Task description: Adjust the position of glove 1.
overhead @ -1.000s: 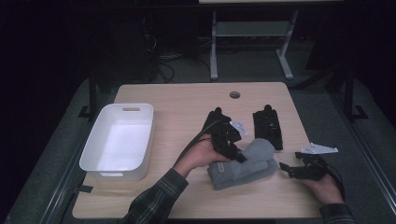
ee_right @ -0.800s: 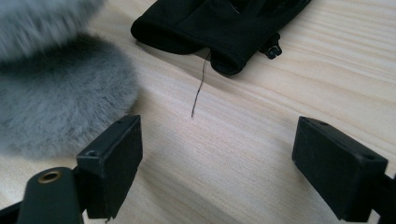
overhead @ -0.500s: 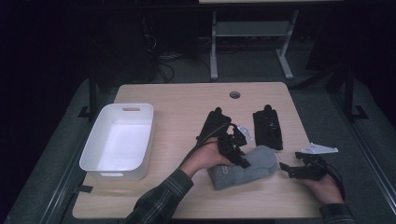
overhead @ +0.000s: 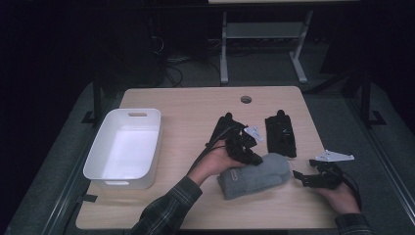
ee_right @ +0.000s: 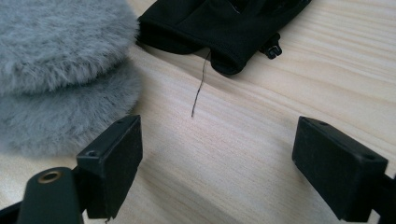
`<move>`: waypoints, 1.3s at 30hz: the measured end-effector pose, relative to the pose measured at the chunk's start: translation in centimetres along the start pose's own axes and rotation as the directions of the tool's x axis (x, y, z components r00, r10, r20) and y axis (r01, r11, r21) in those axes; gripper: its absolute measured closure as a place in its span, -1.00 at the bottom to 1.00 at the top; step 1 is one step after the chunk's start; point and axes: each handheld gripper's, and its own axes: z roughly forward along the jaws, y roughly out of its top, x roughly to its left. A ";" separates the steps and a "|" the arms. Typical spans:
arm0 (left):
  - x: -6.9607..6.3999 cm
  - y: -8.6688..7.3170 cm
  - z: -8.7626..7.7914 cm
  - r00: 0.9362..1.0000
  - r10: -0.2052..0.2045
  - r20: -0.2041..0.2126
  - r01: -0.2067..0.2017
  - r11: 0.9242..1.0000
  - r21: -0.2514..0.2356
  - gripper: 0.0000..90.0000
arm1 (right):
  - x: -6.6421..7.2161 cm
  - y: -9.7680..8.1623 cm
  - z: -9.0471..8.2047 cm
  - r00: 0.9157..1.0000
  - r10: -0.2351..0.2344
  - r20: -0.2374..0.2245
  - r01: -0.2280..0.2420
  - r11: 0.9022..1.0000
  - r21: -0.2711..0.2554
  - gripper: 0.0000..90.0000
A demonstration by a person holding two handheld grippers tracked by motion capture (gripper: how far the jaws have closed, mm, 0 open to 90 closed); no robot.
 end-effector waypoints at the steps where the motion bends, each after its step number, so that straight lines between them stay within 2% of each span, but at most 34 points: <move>1: 0.0 -0.1 0.4 1.000 0.003 -0.005 -0.003 1.000 0.015 0.91 | 0.0 0.0 0.0 1.000 0.000 0.000 0.000 1.000 0.000 -0.64; 5: 0.0 -0.5 2.1 1.000 0.012 -0.009 -0.011 0.997 0.074 0.96 | 0.0 0.0 0.0 1.000 0.005 -0.002 -0.005 1.000 0.000 -0.64; 9: -0.1 -0.9 3.1 0.999 0.017 -0.027 -0.014 0.994 0.107 0.98 | 0.0 0.0 0.0 1.000 0.006 -0.002 -0.006 1.000 0.001 -0.64; 12: 0.0 -1.0 2.8 1.000 0.008 -0.027 -0.006 0.996 0.087 0.94 | 0.0 0.0 0.0 1.000 0.001 -0.001 -0.001 1.000 0.000 -0.64; 15: 0.4 -0.7 2.0 1.000 -0.014 -0.018 0.015 0.999 0.037 0.58 | 0.0 0.0 0.0 1.000 0.002 -0.002 -0.002 1.000 0.000 -0.65; 18: 1.0 -0.5 1.5 0.999 -0.023 -0.047 0.024 1.000 0.014 0.16 | 0.0 0.0 0.0 1.000 0.001 -0.001 -0.001 1.000 0.000 -0.65; 21: 2.0 -0.5 1.7 0.998 -0.053 -0.037 0.053 0.999 0.004 -0.23 | 0.0 0.0 0.0 1.000 0.001 -0.001 -0.001 1.000 0.000 -0.64; 23: 2.4 -0.7 2.4 0.998 -0.061 -0.009 0.061 0.998 0.032 -0.43 | 0.0 0.0 0.0 1.000 0.002 -0.002 -0.002 1.000 0.000 -0.64; 28: 2.2 -1.0 4.0 0.997 -0.067 0.031 0.064 0.995 0.078 -0.58 | -0.1 0.0 0.0 1.000 0.006 -0.004 -0.006 1.000 -0.001 -0.64; 34: 1.8 -1.4 5.8 0.996 -0.047 0.075 0.036 0.989 0.143 -0.71 | 0.0 0.0 0.0 1.000 0.006 -0.003 -0.006 1.000 0.000 -0.65; 39: 1.9 -1.7 6.3 0.991 -0.078 0.106 0.062 0.986 0.153 -0.70 | 0.0 0.0 0.0 1.000 -0.001 0.000 0.001 1.000 0.000 -0.65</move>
